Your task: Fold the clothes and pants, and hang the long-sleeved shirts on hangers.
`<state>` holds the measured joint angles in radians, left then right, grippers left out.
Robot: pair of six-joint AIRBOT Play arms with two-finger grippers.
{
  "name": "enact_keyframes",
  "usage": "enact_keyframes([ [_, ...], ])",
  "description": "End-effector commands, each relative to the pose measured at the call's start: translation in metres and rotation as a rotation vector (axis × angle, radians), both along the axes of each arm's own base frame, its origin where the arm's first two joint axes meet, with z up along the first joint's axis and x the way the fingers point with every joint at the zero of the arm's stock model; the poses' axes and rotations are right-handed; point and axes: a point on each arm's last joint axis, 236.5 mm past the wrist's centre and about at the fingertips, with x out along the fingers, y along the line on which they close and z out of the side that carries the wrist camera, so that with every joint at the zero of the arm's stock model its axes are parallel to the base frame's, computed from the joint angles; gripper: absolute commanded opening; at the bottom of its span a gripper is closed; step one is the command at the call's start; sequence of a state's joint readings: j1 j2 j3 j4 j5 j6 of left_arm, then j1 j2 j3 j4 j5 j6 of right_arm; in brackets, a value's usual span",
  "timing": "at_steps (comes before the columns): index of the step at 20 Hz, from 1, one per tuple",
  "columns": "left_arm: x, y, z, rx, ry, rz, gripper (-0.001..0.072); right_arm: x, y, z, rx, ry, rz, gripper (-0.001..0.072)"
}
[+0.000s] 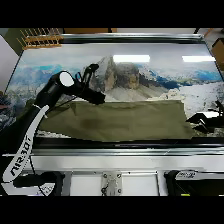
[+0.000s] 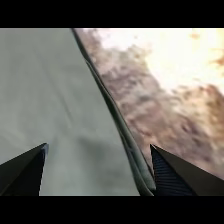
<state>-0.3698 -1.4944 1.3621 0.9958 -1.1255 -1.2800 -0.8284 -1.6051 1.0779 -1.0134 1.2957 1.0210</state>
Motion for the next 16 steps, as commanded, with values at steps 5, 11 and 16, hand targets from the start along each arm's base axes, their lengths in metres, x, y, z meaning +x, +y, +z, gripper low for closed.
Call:
enact_keyframes([
  [5, -0.011, -0.035, 0.0, -0.034, -0.036, -0.035, 0.0019, 0.013, 0.061, -0.021, 0.147, 0.028, 0.154, 0.0715],
  [11, -0.008, -0.035, 0.0, -0.036, -0.045, -0.028, 0.0018, 0.018, 0.079, -0.021, 0.15, 0.034, 0.208, 0.0104],
  [16, 0.001, -0.063, -0.031, -0.043, -0.023, 0.036, 0.0018, 0.018, 0.053, 0.003, 0.015, 0.074, 0.189, 0.0011],
])
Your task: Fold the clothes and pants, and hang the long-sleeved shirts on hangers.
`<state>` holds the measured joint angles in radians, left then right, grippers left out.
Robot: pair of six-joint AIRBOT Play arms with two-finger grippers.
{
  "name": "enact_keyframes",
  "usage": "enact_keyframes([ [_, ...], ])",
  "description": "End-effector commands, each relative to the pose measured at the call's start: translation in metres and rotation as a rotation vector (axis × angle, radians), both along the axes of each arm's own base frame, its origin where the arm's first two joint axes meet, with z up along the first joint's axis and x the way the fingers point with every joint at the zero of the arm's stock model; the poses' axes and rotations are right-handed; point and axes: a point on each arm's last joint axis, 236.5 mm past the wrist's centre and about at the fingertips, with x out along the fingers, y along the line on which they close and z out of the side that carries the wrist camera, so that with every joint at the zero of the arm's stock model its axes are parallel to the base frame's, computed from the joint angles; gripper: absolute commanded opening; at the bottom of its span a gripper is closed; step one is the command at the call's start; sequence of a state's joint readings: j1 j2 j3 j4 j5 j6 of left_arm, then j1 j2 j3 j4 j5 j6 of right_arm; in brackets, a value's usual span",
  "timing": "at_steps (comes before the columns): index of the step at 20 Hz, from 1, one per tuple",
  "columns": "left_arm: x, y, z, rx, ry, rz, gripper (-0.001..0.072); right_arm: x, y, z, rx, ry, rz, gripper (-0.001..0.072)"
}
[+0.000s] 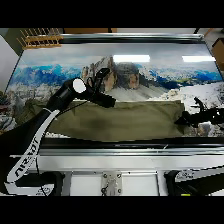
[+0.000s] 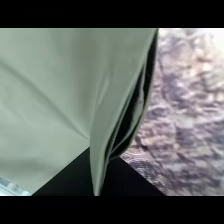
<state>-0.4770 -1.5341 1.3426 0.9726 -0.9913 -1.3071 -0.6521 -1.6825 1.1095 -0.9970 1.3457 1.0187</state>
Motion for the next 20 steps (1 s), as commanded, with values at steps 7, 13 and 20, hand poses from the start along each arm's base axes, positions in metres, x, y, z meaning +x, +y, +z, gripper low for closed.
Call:
enact_keyframes([
  [7, 0.001, -0.108, -0.084, 0.013, 0.051, -0.087, 0.0018, 0.021, 0.004, 0.146, -0.273, -0.086, 0.068, 0.0011],
  [13, -0.016, -0.162, -0.111, 0.016, 0.062, -0.201, 0.0018, 0.027, 0.069, 0.227, -0.458, -0.207, 0.228, 0.0011],
  [20, -0.026, -0.163, -0.135, 0.047, 0.14, -0.196, 0.0018, 0.034, 0.157, 0.272, -0.445, -0.342, 0.353, 0.0011],
])
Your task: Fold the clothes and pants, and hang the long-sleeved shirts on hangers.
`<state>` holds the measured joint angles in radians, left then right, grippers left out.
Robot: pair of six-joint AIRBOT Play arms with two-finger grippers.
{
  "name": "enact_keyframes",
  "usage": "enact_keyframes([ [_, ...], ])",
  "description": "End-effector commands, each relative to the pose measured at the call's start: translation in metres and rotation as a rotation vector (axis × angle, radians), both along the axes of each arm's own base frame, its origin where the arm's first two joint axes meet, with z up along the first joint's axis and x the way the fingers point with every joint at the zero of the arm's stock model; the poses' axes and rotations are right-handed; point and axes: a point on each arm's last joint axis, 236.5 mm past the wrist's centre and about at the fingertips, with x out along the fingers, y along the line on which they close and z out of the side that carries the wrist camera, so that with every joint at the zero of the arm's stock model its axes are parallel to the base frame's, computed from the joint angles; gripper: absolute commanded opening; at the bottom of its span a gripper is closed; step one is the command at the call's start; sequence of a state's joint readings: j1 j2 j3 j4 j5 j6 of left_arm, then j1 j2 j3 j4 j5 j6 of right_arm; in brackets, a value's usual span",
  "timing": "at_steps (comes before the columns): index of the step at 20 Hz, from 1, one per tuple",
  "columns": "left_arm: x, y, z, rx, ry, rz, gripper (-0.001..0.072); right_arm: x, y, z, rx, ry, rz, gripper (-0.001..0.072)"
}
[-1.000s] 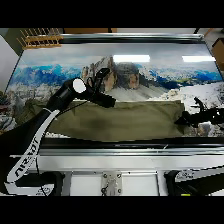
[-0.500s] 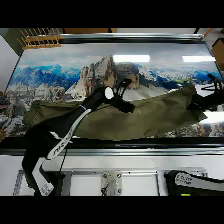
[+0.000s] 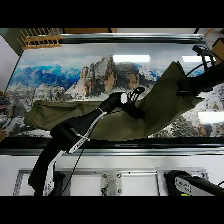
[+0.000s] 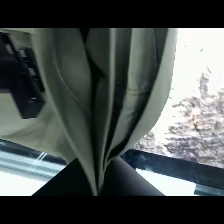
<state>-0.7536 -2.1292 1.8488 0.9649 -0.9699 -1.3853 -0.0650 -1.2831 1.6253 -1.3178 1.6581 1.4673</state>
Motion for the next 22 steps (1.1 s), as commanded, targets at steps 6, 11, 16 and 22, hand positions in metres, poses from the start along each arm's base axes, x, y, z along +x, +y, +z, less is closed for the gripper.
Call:
enact_keyframes([
  [6, 0.026, 0.02, 0.032, -0.019, 0.009, 0.079, 0.0018, -0.01, 0.078, 0.018, 0.043, -0.012, 0.044, 0.0011],
  [11, 0.092, 0.079, 0.118, -0.1, -0.105, 0.215, 0.0018, -0.013, 0.119, 0.021, 0.115, 0.002, -0.05, 0.0011],
  [16, 0.144, 0.178, 0.197, -0.142, -0.196, 0.381, 0.0018, -0.022, 0.175, 0.003, 0.16, 0.084, -0.103, 0.0011],
  [22, 0.158, 0.282, 0.249, -0.135, -0.241, 0.525, 0.0018, -0.021, 0.275, -0.047, 0.217, 0.128, -0.095, 0.0012],
])
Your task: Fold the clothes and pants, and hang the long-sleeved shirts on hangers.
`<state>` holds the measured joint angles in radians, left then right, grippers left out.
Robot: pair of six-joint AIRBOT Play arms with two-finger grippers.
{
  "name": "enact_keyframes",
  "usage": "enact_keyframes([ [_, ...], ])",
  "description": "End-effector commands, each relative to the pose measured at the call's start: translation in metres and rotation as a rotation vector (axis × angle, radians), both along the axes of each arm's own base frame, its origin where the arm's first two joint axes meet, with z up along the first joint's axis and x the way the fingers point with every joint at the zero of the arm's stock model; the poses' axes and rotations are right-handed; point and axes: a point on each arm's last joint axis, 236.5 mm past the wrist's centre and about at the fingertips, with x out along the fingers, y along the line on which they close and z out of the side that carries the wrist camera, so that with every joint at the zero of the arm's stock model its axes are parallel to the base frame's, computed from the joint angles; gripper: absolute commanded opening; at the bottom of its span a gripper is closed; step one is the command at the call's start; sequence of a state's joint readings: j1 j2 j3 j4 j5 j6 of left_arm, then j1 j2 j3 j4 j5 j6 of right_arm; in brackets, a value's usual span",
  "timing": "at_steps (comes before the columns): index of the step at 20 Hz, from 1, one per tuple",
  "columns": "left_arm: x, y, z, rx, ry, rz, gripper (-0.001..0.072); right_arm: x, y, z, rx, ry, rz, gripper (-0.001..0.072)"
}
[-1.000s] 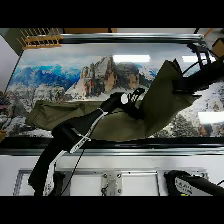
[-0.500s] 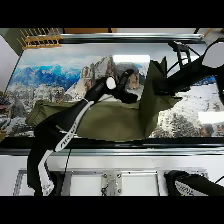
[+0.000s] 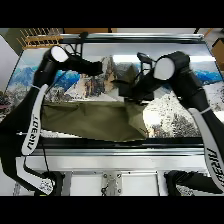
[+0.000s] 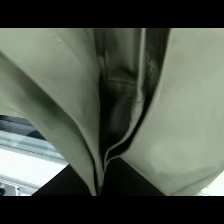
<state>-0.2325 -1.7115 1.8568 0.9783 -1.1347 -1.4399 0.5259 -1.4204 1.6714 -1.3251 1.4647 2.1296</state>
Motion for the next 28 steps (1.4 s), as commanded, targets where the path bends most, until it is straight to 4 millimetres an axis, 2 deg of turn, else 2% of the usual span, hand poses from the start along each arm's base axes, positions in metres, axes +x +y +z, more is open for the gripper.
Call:
enact_keyframes([
  [1, -0.001, 0.057, 0.026, 0.002, -0.016, 0.083, 0.0018, 0.0, 0.063, -0.034, 0.043, 0.024, -0.019, 0.0012],
  [3, -0.006, 0.08, 0.029, 0.004, -0.012, 0.125, 0.0018, -0.004, 0.094, -0.063, 0.046, 0.046, -0.01, 0.0013],
  [6, -0.021, 0.106, 0.024, 0.014, 0.003, 0.169, 0.0018, -0.008, 0.135, -0.099, 0.062, 0.046, 0.012, 0.0023],
  [7, -0.025, 0.112, 0.021, 0.015, 0.004, 0.184, 0.0018, -0.011, 0.15, -0.108, 0.079, 0.043, 0.022, 0.0025],
  [8, -0.03, 0.119, 0.018, 0.018, 0.004, 0.199, 0.0018, -0.014, 0.164, -0.113, 0.106, 0.043, 0.029, 0.0057],
  [9, -0.034, 0.125, 0.014, 0.018, 0.008, 0.216, 0.0018, -0.016, 0.179, -0.114, 0.147, 0.035, 0.04, 0.031],
  [10, -0.039, 0.128, 0.01, 0.019, 0.015, 0.227, 0.0018, -0.017, 0.192, -0.108, 0.198, 0.02, 0.06, 0.0604],
  [11, -0.043, 0.131, 0.005, 0.019, 0.023, 0.239, 0.0018, -0.018, 0.203, -0.099, 0.247, 0.001, 0.083, 0.0699],
  [12, -0.049, 0.132, -0.001, 0.021, 0.034, 0.242, 0.0018, -0.017, 0.205, -0.089, 0.278, -0.01, 0.091, 0.0699],
  [13, -0.056, 0.132, -0.005, 0.025, 0.042, 0.24, 0.0018, -0.014, 0.196, -0.081, 0.271, -0.023, 0.114, 0.0698],
  [14, -0.063, 0.133, -0.011, 0.03, 0.051, 0.239, 0.0018, -0.01, 0.18, -0.075, 0.239, -0.038, 0.142, 0.0698],
  [16, -0.077, 0.13, -0.023, 0.037, 0.069, 0.23, 0.0018, 0.0, 0.126, -0.065, 0.117, -0.06, 0.192, 0.0698],
  [18, -0.099, 0.122, -0.036, 0.05, 0.085, 0.198, 0.0018, 0.008, 0.037, -0.065, -0.09, -0.042, 0.203, 0.0698],
  [20, -0.121, 0.113, -0.049, 0.061, 0.103, 0.166, 0.0018, 0.003, -0.04, -0.071, -0.195, 0.024, 0.175, 0.0698],
  [23, -0.153, 0.102, -0.066, 0.069, 0.127, 0.137, 0.0018, -0.014, -0.133, -0.091, -0.207, 0.1, 0.023, 0.0698],
  [25, -0.171, 0.095, -0.074, 0.069, 0.134, 0.122, 0.0018, -0.027, -0.173, -0.111, -0.151, 0.117, -0.081, 0.0698],
  [27, -0.187, 0.091, -0.079, 0.071, 0.139, 0.108, 0.0018, -0.035, -0.186, -0.132, -0.019, 0.12, -0.163, 0.0698],
  [28, -0.193, 0.088, -0.08, 0.07, 0.136, 0.1, 0.0018, -0.036, -0.183, -0.141, 0.078, 0.108, -0.164, 0.0698],
])
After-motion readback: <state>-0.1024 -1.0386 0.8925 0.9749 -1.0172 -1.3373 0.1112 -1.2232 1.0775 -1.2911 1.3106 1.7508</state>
